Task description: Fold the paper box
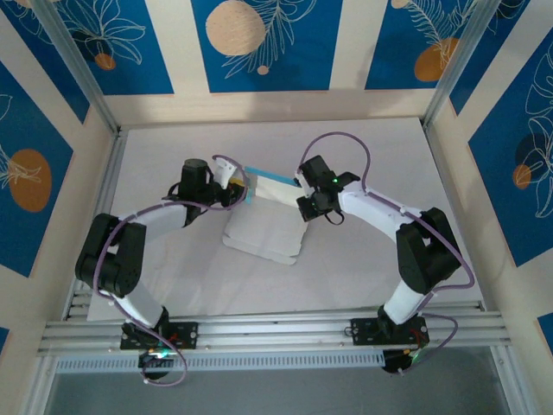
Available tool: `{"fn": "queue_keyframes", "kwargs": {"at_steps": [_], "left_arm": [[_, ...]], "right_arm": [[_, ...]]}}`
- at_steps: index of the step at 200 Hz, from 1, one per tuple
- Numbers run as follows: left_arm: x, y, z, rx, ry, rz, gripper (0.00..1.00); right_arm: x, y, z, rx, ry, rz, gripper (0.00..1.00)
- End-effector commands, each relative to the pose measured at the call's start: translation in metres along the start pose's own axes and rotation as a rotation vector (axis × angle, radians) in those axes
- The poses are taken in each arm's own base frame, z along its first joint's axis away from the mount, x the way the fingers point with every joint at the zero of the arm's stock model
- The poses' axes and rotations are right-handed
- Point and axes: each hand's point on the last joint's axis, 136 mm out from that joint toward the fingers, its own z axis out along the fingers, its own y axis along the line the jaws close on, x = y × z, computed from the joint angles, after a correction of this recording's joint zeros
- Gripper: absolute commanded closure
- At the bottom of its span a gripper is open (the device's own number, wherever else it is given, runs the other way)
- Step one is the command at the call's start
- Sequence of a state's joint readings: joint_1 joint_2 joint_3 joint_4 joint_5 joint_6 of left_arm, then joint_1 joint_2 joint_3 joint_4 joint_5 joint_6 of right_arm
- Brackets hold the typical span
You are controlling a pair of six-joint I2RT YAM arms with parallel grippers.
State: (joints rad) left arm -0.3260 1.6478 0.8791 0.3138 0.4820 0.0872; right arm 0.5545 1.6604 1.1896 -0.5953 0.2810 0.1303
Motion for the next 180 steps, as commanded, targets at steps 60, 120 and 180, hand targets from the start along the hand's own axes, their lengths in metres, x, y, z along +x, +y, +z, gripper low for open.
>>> {"fn": "queue_keyframes", "kwargs": {"at_steps": [60, 120, 180], "left_arm": [[-0.022, -0.008, 0.006, 0.042, -0.079, 0.062, 0.72], [-0.015, 0.004, 0.008, -0.015, -0.049, 0.122, 0.64], [-0.019, 0.011, 0.010, -0.039, -0.056, 0.136, 0.59]], "right_arm": [[-0.007, 0.014, -0.012, -0.052, -0.044, -0.041, 1.00], [-0.005, 0.009, -0.017, -0.028, -0.061, -0.083, 1.00], [-0.006, 0.016, -0.023, -0.056, -0.086, -0.112, 1.00]]}}
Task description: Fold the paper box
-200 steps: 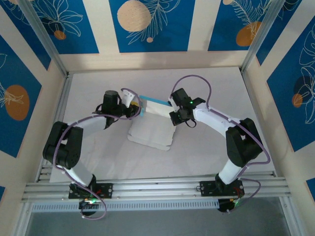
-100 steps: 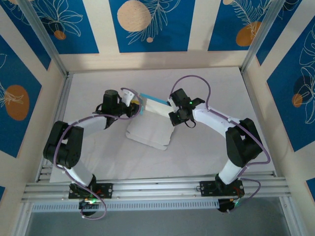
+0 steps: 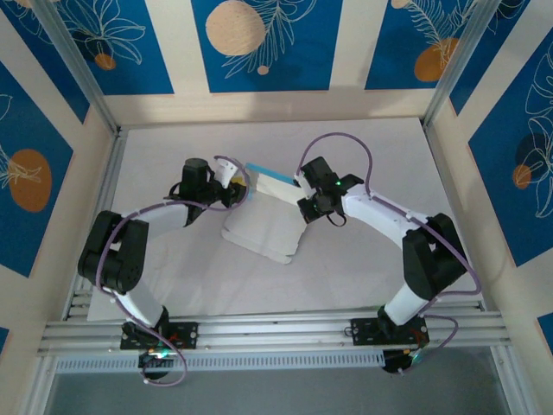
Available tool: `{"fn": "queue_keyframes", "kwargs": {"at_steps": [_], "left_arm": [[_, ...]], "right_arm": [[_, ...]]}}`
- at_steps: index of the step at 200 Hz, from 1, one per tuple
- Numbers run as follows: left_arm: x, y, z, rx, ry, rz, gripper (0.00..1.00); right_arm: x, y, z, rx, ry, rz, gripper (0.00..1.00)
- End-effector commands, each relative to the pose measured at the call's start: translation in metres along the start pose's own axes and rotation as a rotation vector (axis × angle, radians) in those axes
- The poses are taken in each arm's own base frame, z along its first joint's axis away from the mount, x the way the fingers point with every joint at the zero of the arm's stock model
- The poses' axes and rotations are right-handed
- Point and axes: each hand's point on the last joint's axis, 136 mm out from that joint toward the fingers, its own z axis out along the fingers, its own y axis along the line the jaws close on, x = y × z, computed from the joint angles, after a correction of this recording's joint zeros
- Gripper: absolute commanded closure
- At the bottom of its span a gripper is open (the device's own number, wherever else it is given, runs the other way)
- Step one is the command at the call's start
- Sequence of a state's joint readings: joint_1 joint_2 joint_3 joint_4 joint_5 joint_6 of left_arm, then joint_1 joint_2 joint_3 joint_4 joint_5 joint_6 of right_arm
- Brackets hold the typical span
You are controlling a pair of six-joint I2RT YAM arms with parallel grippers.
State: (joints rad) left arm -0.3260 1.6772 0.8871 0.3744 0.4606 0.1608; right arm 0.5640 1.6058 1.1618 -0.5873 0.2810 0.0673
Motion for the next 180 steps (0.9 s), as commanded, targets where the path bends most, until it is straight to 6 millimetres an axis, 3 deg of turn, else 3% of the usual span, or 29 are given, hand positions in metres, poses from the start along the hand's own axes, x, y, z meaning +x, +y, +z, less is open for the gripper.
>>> {"fn": "queue_keyframes", "kwargs": {"at_steps": [1, 70, 114, 150, 180], "left_arm": [[-0.013, 0.005, 0.005, -0.013, -0.026, 0.044, 0.59], [-0.017, 0.010, 0.010, -0.029, -0.031, 0.062, 0.55], [-0.024, 0.006, 0.010, -0.004, -0.057, 0.050, 0.60], [-0.022, 0.013, 0.004, -0.077, -0.106, -0.020, 0.60], [-0.014, 0.016, -0.002, -0.121, -0.142, -0.088, 0.61]], "right_arm": [[-0.008, 0.013, -0.010, -0.049, -0.054, -0.040, 1.00], [-0.006, 0.024, -0.012, -0.076, -0.059, -0.085, 1.00], [-0.007, 0.026, -0.012, -0.082, -0.058, -0.097, 1.00], [-0.007, 0.017, -0.004, -0.026, -0.030, -0.049, 1.00], [-0.005, -0.005, 0.005, 0.087, 0.002, 0.035, 1.00]]}}
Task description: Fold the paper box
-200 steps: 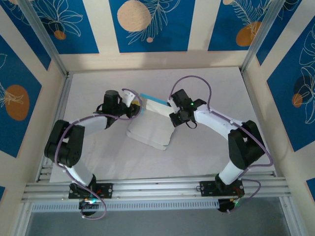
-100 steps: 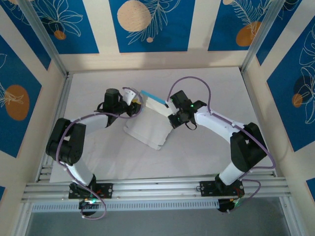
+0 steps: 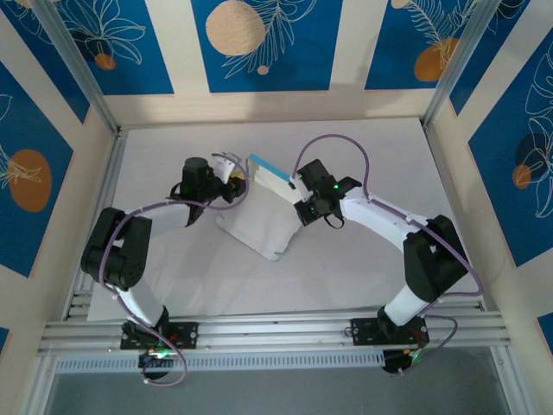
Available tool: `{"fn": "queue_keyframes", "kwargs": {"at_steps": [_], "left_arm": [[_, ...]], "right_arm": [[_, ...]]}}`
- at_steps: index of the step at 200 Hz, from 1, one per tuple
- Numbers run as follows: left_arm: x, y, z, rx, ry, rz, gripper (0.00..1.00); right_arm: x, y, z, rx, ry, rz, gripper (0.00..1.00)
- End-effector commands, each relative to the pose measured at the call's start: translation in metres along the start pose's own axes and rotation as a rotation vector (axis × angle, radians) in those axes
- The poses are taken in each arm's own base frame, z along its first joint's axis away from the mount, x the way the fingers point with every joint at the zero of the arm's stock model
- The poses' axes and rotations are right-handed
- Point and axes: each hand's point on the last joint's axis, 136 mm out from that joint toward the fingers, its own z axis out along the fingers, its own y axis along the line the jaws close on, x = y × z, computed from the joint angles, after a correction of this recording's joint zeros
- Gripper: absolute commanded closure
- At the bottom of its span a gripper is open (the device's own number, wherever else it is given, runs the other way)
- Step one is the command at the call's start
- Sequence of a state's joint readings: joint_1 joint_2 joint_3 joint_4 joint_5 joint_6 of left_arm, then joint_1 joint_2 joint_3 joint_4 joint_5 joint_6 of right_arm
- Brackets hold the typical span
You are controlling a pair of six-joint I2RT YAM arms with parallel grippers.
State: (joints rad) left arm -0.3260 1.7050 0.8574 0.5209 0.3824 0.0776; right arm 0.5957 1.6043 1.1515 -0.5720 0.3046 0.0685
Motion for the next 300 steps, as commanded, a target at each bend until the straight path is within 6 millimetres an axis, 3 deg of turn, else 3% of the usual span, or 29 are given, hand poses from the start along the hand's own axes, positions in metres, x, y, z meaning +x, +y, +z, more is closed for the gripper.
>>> {"fn": "queue_keyframes", "kwargs": {"at_steps": [1, 64, 123, 151, 182, 208, 232, 263, 300], "left_arm": [[-0.008, -0.001, -0.005, -0.033, -0.073, -0.046, 0.61], [-0.004, -0.018, -0.018, 0.026, -0.034, 0.020, 0.53], [-0.023, -0.038, -0.043, 0.091, -0.117, -0.032, 0.51], [-0.042, -0.042, -0.061, 0.079, -0.199, -0.070, 0.49], [-0.053, -0.021, -0.072, -0.056, -0.198, -0.074, 0.46], [-0.063, 0.017, -0.082, -0.247, -0.194, -0.022, 0.42], [-0.063, 0.032, -0.076, -0.216, -0.177, 0.036, 0.40], [-0.045, -0.002, -0.056, 0.117, -0.115, 0.121, 0.39], [-0.036, -0.036, -0.058, 0.327, -0.133, 0.189, 0.38]], "right_arm": [[-0.005, -0.014, 0.004, 0.080, 0.012, 0.063, 1.00], [-0.021, -0.027, 0.000, 0.056, -0.086, -0.020, 1.00], [-0.033, -0.062, 0.003, 0.019, -0.170, -0.061, 1.00], [-0.032, -0.075, 0.012, 0.012, -0.159, -0.036, 1.00], [-0.030, -0.074, 0.016, -0.004, -0.159, -0.063, 1.00], [-0.025, -0.070, 0.014, -0.018, -0.152, -0.102, 1.00], [-0.026, -0.059, 0.005, -0.063, -0.191, -0.161, 1.00], [-0.029, -0.050, -0.004, -0.108, -0.245, -0.238, 1.00], [-0.031, -0.046, -0.015, -0.143, -0.288, -0.273, 1.00]]}}
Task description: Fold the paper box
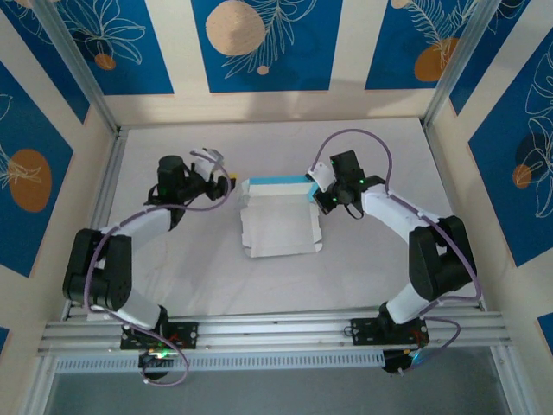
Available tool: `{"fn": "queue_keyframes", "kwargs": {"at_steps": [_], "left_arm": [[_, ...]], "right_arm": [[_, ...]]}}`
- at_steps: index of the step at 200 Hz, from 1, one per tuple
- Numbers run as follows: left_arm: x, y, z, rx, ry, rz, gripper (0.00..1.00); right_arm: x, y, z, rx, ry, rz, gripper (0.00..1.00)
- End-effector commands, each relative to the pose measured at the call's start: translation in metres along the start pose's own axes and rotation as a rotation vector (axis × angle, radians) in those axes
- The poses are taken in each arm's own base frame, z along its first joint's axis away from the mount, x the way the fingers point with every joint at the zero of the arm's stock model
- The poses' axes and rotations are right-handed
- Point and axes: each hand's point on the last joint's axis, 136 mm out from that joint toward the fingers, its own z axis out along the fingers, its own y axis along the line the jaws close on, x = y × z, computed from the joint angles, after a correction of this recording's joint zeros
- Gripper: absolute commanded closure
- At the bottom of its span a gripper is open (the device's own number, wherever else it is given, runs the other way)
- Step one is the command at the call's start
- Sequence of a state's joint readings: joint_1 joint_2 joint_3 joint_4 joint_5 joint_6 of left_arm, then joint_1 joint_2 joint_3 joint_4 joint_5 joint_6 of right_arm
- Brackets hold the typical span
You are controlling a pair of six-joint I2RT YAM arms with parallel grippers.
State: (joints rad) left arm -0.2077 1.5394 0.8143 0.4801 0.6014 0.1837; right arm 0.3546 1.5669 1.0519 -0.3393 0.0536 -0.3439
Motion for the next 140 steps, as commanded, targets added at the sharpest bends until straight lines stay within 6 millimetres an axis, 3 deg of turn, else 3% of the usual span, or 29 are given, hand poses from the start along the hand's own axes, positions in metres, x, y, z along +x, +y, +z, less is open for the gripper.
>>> {"fn": "queue_keyframes", "kwargs": {"at_steps": [1, 32, 60, 116, 140], "left_arm": [[-0.005, -0.039, -0.002, 0.243, -0.035, 0.066, 0.38], [-0.009, -0.069, -0.006, 0.351, -0.019, 0.065, 0.39], [0.003, -0.082, -0.008, 0.347, 0.047, 0.145, 0.37], [0.008, -0.089, -0.027, 0.252, 0.090, 0.281, 0.27], [0.001, -0.093, -0.031, 0.262, 0.095, 0.310, 0.26]], "right_arm": [[-0.014, 0.007, -0.014, -0.047, -0.088, -0.054, 1.00], [-0.018, -0.006, -0.016, -0.040, -0.082, -0.014, 1.00], [-0.021, -0.009, -0.018, -0.043, -0.090, -0.021, 1.00], [-0.028, -0.024, -0.035, -0.031, -0.180, -0.054, 1.00], [-0.031, -0.015, -0.036, -0.061, -0.205, -0.069, 1.00]]}}
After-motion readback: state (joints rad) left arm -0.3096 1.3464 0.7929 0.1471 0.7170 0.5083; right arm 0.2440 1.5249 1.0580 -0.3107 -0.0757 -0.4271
